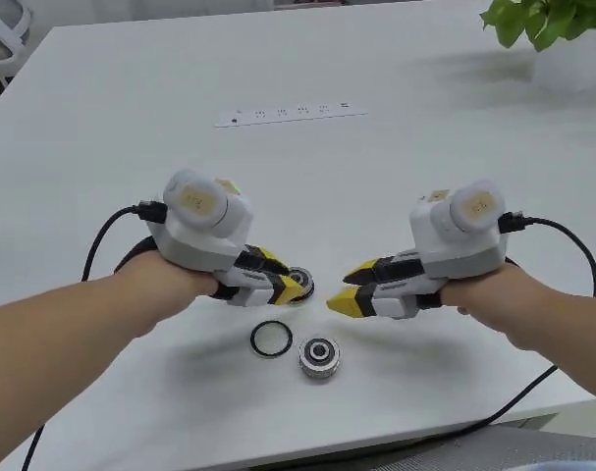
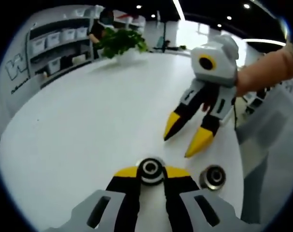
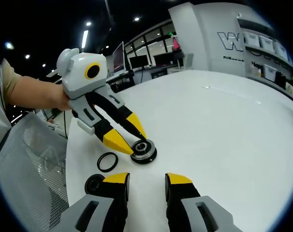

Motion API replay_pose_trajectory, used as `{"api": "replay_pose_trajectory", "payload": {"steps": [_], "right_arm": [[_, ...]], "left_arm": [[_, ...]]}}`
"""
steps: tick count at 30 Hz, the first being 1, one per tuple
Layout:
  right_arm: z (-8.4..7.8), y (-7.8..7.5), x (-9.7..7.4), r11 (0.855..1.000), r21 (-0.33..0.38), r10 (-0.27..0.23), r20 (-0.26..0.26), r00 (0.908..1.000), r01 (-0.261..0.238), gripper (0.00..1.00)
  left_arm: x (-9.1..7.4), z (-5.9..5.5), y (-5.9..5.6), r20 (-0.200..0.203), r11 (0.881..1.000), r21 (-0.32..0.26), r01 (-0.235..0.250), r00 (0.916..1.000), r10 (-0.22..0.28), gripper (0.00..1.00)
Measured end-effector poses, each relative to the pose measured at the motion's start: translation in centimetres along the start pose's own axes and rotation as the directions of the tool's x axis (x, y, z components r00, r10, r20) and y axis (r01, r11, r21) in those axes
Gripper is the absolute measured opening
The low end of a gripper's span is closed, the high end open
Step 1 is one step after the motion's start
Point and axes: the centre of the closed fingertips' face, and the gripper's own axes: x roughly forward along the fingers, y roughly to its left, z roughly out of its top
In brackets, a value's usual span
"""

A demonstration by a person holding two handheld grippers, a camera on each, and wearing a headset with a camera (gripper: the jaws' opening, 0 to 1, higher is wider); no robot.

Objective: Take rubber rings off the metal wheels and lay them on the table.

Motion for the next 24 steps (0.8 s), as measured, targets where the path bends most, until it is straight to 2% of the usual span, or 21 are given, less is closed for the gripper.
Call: {"api": "replay_pose_trajectory", "payload": {"steps": [3, 4, 10, 11, 12, 24], "right_arm": [[0.1, 0.0, 0.2, 1.0, -0.002, 0.002, 0.002, 1.0, -0.002, 0.27], [0.2, 0.0, 0.2, 1.0, -0.003, 0.002, 0.003, 1.0, -0.002, 0.27], [0.8, 0.3, 0.9, 1.0, -0.018, 0.006, 0.013, 0.9999, -0.005, 0.27], [0.8, 0.3, 1.0, 1.0, -0.024, 0.009, 0.013, 0.9999, -0.009, 0.27], [0.9, 0.5, 1.1, 0.999, -0.04, 0.011, 0.012, 0.9999, -0.01, 0.27], [1.9, 0.5, 3.2, 0.993, -0.121, -0.01, 0.016, 0.9998, 0.012, 0.28]], "left_arm": [[0.0, -0.1, 0.2, -0.018, 0.997, 0.072, -0.017, 0.9997, 0.018, 0.18], [0.1, -0.1, -0.1, -0.016, 0.998, 0.057, -0.007, 0.9998, 0.008, 0.17], [0.0, -0.1, 0.3, -0.024, 0.998, 0.046, -0.03, 0.9992, 0.031, 0.14], [0.1, 0.2, 0.2, -0.009, 0.998, 0.055, -0.022, 0.9997, 0.023, 0.14], [0.0, 0.0, 0.3, -0.022, 0.998, 0.051, -0.025, 0.9994, 0.027, 0.14], [0.2, -0.2, 0.7, -0.025, 0.998, 0.03, -0.048, 0.9985, 0.048, 0.14]]}}
